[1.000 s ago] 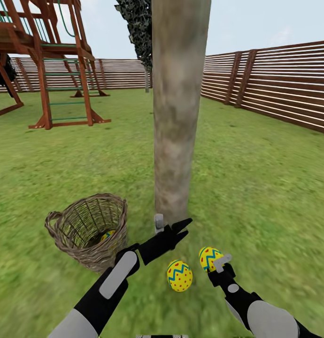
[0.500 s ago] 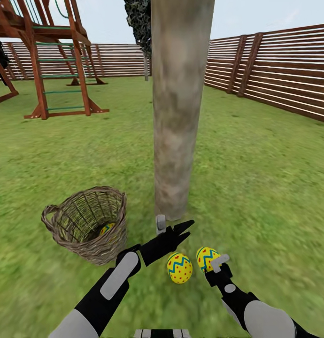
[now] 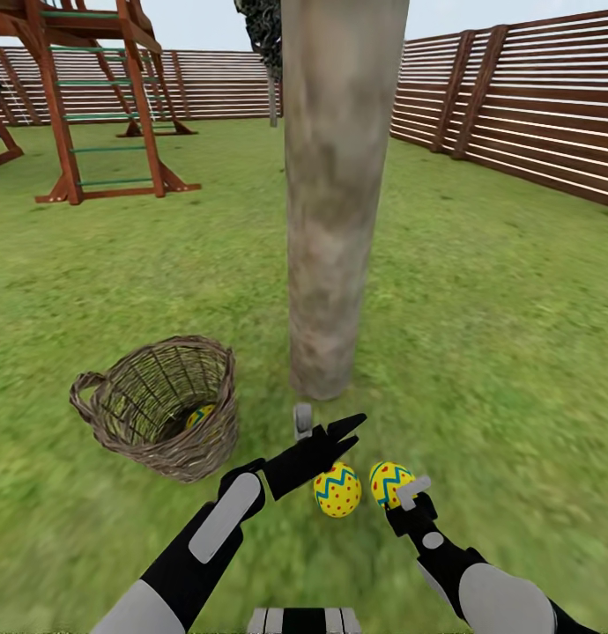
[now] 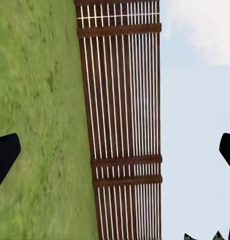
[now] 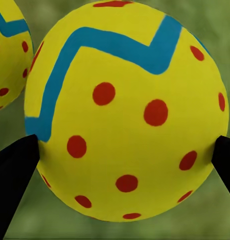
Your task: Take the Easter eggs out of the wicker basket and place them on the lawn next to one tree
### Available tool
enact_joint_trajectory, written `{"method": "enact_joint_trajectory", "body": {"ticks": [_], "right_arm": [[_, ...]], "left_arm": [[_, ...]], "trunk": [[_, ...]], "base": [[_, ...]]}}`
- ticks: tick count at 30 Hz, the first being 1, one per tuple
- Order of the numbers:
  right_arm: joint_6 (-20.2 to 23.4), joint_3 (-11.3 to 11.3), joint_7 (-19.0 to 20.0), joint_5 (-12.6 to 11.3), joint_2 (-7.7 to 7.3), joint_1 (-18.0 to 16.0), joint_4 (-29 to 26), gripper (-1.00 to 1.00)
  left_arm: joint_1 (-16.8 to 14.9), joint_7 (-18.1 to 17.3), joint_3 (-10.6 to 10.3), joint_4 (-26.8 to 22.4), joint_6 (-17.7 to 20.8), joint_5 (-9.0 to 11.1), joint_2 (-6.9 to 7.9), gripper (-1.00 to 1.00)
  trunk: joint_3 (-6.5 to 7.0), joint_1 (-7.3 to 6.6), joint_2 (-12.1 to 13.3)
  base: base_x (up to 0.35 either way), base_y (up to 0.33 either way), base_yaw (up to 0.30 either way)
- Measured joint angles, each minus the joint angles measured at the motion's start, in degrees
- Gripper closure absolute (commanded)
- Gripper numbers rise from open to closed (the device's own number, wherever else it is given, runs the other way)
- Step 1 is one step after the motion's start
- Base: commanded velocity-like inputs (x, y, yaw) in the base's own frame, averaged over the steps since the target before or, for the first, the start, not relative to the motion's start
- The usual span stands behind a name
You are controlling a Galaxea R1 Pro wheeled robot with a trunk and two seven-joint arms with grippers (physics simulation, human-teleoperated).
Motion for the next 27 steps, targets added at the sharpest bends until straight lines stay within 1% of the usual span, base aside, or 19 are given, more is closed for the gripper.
{"method": "enact_joint_trajectory", "body": {"ticks": [6,11,18,23,27], "right_arm": [[0.1,0.0,0.0,0.0,0.09,0.0,0.1,1.00],[0.1,0.0,0.0,0.0,0.09,0.0,0.1,1.00],[0.2,0.0,0.0,0.0,0.09,0.0,0.1,1.00],[0.2,0.0,0.0,0.0,0.09,0.0,0.0,1.00],[0.8,-0.1,-0.1,-0.1,0.02,0.0,-0.1,1.00]], "left_arm": [[0.0,0.0,0.0,0.0,0.0,0.0,0.00,-1.00],[0.0,-0.1,0.0,0.0,0.0,0.0,0.08,-1.00],[0.0,-0.1,0.0,0.1,0.0,0.0,0.00,-1.00],[0.0,-0.1,0.0,0.1,0.0,0.0,0.04,-1.00],[0.0,-0.1,-0.2,0.1,0.0,0.0,0.00,-1.00]], "trunk": [[-1.33,0.15,-0.1],[-1.34,0.15,-0.1],[-1.33,0.12,-0.1],[-1.34,0.15,-0.1],[-2.22,0.26,-0.1]], "base": [[0.000,0.000,0.000],[0.002,0.000,0.000],[0.286,0.000,0.000],[0.037,0.000,0.000],[0.000,0.000,0.000]]}}
